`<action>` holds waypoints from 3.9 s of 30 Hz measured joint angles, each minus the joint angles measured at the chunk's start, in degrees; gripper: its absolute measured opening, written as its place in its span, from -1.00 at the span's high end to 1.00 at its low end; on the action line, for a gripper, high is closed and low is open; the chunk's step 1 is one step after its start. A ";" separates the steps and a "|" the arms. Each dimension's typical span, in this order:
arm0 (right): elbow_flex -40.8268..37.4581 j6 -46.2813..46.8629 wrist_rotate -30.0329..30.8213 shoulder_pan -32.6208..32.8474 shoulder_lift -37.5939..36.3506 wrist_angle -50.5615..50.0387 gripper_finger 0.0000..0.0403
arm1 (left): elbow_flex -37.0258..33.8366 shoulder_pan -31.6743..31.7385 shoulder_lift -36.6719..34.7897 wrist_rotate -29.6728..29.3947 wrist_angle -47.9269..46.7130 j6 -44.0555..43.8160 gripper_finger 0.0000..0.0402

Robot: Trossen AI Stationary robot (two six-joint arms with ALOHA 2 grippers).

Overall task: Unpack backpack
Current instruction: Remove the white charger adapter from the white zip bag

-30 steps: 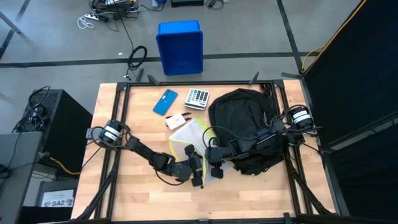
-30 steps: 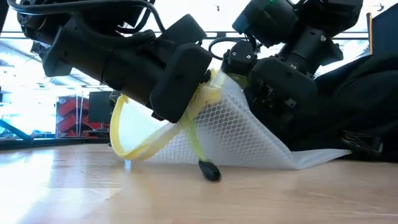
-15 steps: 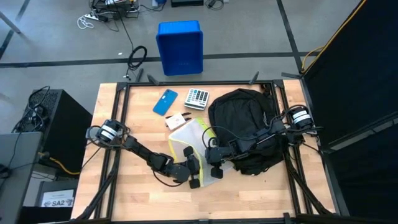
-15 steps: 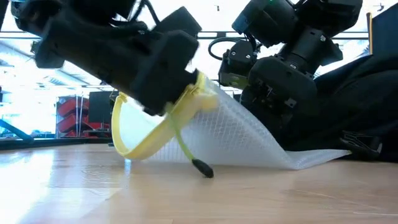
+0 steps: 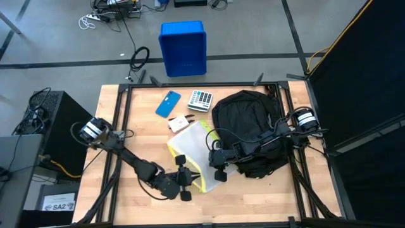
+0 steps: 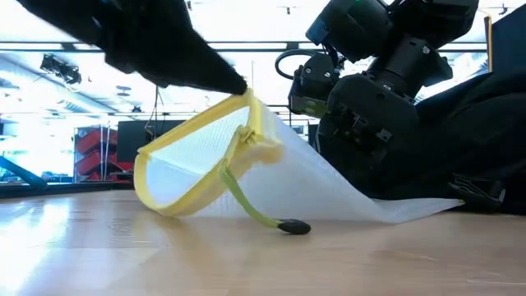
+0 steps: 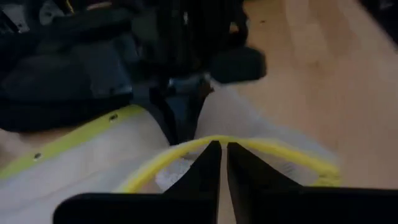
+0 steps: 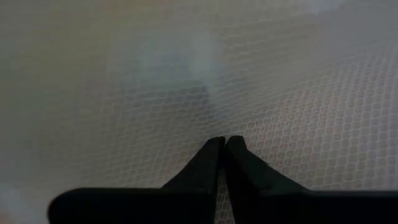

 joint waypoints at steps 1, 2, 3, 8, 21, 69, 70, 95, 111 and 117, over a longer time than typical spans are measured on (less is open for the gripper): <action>0.00 0.00 0.00 -0.02 0.00 0.02 0.96 | 0.01 -0.14 -0.01 0.32 0.03 -0.03 1.00; 0.00 0.00 0.01 -0.08 0.00 0.03 0.95 | 0.01 -0.15 0.00 0.51 -0.36 -0.32 1.00; -0.01 0.00 0.04 -0.11 0.02 0.07 0.95 | 0.01 -0.14 0.12 0.62 -0.84 -0.71 1.00; -0.05 0.44 0.06 -0.13 0.02 0.16 0.92 | -0.55 1.04 1.64 2.29 -2.08 -4.80 0.95; -0.09 0.57 0.04 -0.16 0.02 1.08 0.95 | -0.77 3.65 5.17 5.47 -1.31 -8.46 0.15; -0.09 0.90 -1.47 -0.20 0.09 4.84 0.79 | 0.05 3.37 5.32 6.29 -7.04 -9.45 -0.17; -0.09 0.90 -1.47 -0.27 0.09 4.81 0.79 | 0.41 2.82 4.73 6.22 -7.88 -9.69 -0.17; -0.02 0.98 -1.55 -1.07 0.00 3.94 0.79 | 21.98 -18.01 2.26 -5.11 -35.91 -1.47 -0.17; -0.09 0.94 -1.28 -0.46 0.01 4.21 0.80 | 25.76 -24.03 2.17 5.19 -7.00 21.46 -0.17; -0.13 0.94 -1.05 0.13 0.04 4.73 0.78 | 25.74 -22.58 2.17 9.17 -3.57 22.39 -0.17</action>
